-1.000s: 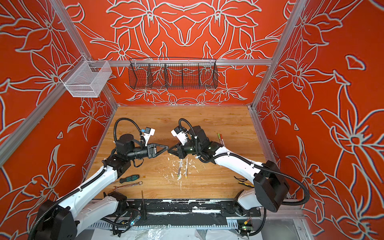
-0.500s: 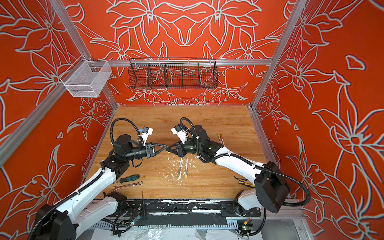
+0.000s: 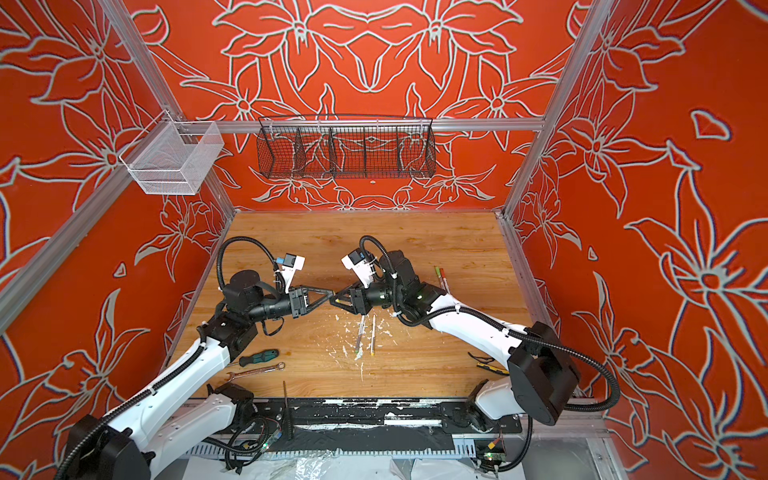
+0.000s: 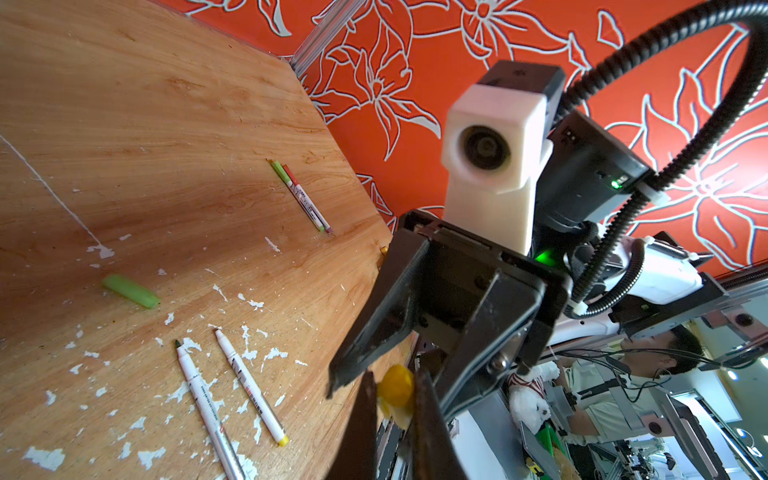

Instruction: Insert the pens into the pen caps

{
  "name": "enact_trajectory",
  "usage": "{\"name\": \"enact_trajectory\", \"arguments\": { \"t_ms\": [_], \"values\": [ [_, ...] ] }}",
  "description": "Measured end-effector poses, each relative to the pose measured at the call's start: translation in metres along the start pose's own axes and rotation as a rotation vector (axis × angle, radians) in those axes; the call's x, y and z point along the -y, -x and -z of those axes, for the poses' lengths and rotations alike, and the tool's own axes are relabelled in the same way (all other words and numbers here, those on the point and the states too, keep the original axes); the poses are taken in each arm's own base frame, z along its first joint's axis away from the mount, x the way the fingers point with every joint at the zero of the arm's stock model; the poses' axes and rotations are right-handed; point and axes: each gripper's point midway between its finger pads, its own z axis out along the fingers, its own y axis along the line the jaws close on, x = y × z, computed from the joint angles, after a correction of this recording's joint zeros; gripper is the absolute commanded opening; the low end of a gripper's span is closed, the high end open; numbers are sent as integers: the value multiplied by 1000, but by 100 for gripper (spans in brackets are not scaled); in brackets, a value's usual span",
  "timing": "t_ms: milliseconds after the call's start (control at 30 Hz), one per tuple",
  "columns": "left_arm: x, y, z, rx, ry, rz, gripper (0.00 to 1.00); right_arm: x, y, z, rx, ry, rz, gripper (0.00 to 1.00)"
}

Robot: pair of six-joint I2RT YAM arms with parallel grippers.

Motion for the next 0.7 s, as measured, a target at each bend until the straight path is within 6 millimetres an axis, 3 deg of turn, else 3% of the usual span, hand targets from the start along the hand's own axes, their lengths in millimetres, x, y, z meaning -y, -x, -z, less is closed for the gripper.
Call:
{"name": "enact_trajectory", "arguments": {
  "t_ms": [467,700],
  "values": [
    [-5,-5,1,-11,32,-12,0,3,-8,-1,-28,-14,3,21],
    [-2,-5,3,-7,32,-25,0,5,-12,-1,-44,-23,-3,21]
  ]
}}
